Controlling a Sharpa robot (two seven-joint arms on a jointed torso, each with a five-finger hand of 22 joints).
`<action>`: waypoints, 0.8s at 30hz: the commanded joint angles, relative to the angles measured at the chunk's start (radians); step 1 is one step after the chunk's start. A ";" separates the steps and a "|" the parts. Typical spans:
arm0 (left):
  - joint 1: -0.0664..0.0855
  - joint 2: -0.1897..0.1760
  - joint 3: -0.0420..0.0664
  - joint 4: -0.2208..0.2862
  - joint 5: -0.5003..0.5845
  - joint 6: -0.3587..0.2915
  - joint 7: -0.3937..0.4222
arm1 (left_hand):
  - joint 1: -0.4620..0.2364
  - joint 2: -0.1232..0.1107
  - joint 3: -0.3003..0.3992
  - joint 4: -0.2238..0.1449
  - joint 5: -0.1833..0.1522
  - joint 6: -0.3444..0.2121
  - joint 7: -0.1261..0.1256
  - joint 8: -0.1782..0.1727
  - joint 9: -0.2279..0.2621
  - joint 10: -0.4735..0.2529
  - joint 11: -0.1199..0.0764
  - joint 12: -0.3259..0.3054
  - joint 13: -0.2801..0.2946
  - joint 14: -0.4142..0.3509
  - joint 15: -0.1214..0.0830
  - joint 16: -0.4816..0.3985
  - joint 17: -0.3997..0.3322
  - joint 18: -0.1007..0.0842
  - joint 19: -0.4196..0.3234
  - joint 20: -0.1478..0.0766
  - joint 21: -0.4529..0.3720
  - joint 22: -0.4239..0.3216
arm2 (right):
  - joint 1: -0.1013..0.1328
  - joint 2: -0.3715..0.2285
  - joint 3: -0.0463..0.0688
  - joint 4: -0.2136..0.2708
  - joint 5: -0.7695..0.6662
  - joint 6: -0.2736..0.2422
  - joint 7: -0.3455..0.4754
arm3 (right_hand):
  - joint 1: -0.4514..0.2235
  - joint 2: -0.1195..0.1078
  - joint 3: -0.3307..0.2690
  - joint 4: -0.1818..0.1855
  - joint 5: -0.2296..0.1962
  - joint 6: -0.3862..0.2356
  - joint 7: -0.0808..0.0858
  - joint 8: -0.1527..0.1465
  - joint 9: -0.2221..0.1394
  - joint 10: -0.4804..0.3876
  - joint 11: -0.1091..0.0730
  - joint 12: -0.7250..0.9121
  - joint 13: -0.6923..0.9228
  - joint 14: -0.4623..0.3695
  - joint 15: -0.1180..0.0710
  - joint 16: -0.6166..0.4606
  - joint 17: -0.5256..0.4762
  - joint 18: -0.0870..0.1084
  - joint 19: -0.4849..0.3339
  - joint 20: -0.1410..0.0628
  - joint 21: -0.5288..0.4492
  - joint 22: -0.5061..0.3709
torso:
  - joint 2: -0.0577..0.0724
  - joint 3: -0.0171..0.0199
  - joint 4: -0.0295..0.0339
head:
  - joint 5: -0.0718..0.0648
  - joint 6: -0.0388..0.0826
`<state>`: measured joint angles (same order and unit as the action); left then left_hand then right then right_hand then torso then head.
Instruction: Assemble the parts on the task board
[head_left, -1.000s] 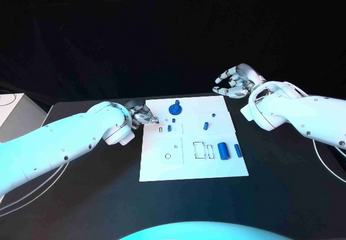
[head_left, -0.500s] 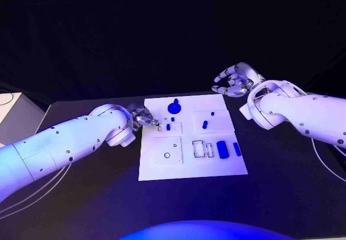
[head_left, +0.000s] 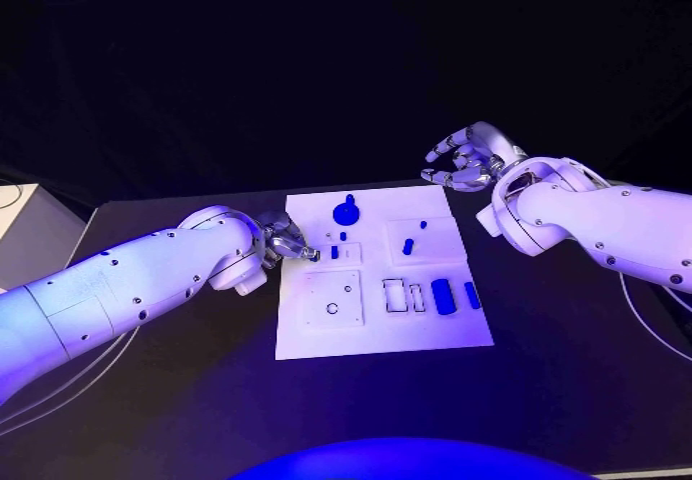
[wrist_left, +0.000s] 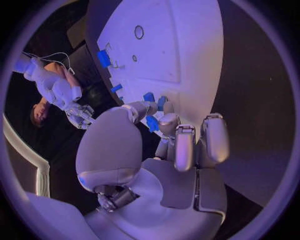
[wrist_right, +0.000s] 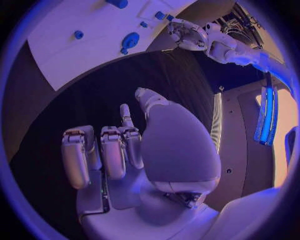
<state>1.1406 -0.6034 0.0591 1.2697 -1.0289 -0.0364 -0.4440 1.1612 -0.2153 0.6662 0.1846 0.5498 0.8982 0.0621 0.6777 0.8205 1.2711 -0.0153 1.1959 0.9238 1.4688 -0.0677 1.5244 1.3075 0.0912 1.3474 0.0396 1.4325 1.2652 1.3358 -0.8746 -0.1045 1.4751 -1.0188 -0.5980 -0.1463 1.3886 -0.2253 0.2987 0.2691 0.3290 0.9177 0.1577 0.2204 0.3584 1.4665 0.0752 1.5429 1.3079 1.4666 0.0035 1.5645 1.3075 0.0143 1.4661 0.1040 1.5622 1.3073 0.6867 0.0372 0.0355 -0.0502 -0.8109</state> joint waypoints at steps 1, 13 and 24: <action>0.001 0.005 0.001 -0.002 0.004 0.058 -0.001 | 0.004 0.012 0.168 -0.176 -0.001 0.008 -0.002 0.002 0.001 0.005 -0.001 -0.003 -0.001 0.074 -0.006 0.006 0.155 -0.018 0.002 0.000 -0.001 -0.001 | -0.001 0.001 0.001 -0.001 -0.009 -0.001 0.004 | -0.005 -0.003 0.002 0.001 0.003 -0.007 0.000 0.005 0.001 0.081 -0.001 0.004 0.244 0.103 -0.004 0.003 0.257 -0.011 0.100 -0.003 -0.002 0.255 | 0.000 -0.0004 -0.0007 | -0.002 -0.001; 0.002 0.012 0.002 -0.023 -0.009 0.017 0.007 | 0.003 0.014 0.169 -0.176 -0.003 0.007 -0.002 0.001 0.000 0.004 -0.001 -0.005 -0.003 0.074 -0.006 0.005 0.155 -0.018 0.002 0.000 -0.001 -0.001 | -0.001 0.001 0.001 -0.001 -0.009 -0.002 0.005 | -0.005 -0.003 0.002 0.001 0.003 -0.007 0.000 0.005 0.001 0.081 -0.001 0.004 0.244 0.103 -0.004 0.003 0.257 -0.011 0.100 -0.003 -0.002 0.255 | 0.001 0.0001 0.0001 | -0.004 -0.003; 0.002 0.017 0.003 -0.023 -0.015 0.002 0.004 | 0.003 0.014 0.169 -0.176 -0.004 0.007 -0.002 0.001 0.000 0.003 -0.001 -0.005 -0.003 0.074 -0.006 0.005 0.155 -0.019 0.004 0.000 0.000 0.001 | -0.002 0.002 0.001 -0.002 -0.009 -0.001 0.005 | -0.005 -0.003 0.002 0.001 0.003 -0.007 0.000 0.005 0.001 0.081 -0.001 0.004 0.244 0.103 -0.004 0.003 0.257 -0.011 0.100 -0.003 -0.002 0.255 | 0.000 -0.0003 0.0005 | -0.004 -0.007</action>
<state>1.1422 -0.5890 0.0612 1.2458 -1.0363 -0.0258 -0.4439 1.1614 -0.2151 0.6662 0.1846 0.5464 0.8982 0.0621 0.6759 0.8204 1.2710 -0.0152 1.1959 0.9222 1.4687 -0.0676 1.5244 1.3074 0.0913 1.3473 0.0395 1.4321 1.2652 1.3348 -0.8731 -0.1045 1.4732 -1.0189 -0.5980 -0.1461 1.3886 -0.2253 0.2987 0.2691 0.3289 0.9177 0.1577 0.2204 0.3583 1.4665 0.0752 1.5429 1.3077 1.4665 0.0035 1.5645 1.3074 0.0143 1.4661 0.1040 1.5622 1.3079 0.6873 0.0373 0.0360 -0.0543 -0.8170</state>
